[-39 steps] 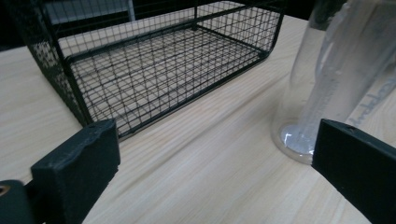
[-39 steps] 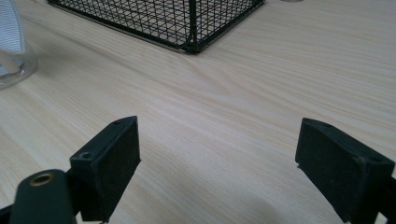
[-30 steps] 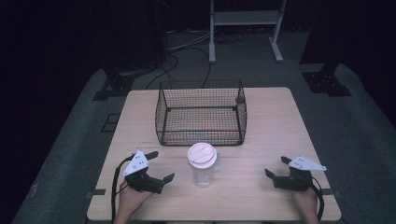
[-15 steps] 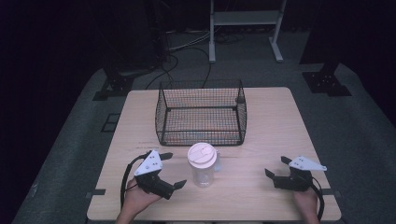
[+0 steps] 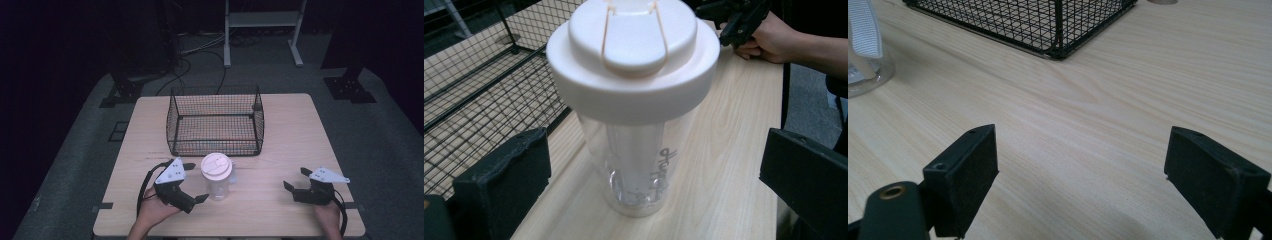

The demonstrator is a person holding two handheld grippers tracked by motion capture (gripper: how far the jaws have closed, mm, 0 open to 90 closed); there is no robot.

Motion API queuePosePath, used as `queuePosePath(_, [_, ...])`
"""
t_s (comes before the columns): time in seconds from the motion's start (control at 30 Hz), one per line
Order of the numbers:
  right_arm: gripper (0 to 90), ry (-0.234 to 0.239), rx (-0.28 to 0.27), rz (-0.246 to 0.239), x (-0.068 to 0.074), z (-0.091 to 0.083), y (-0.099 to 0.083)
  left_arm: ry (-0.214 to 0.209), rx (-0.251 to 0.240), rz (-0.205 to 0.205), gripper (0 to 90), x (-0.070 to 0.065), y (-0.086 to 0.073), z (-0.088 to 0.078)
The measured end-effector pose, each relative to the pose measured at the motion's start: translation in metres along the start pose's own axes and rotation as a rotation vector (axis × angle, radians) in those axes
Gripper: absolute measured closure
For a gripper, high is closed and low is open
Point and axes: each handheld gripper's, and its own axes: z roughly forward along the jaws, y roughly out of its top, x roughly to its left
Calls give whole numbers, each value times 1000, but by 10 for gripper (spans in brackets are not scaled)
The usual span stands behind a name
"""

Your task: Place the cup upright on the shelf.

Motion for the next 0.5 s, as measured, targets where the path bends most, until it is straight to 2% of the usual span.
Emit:
queuePosePath(0.23, [129,2,0,0,0,0,0,-6,7,5,0,1,10,5])
queuePosePath(0.5, [129,6,3,-1,0,0,0,-4,61,-5,0,6,21,19])
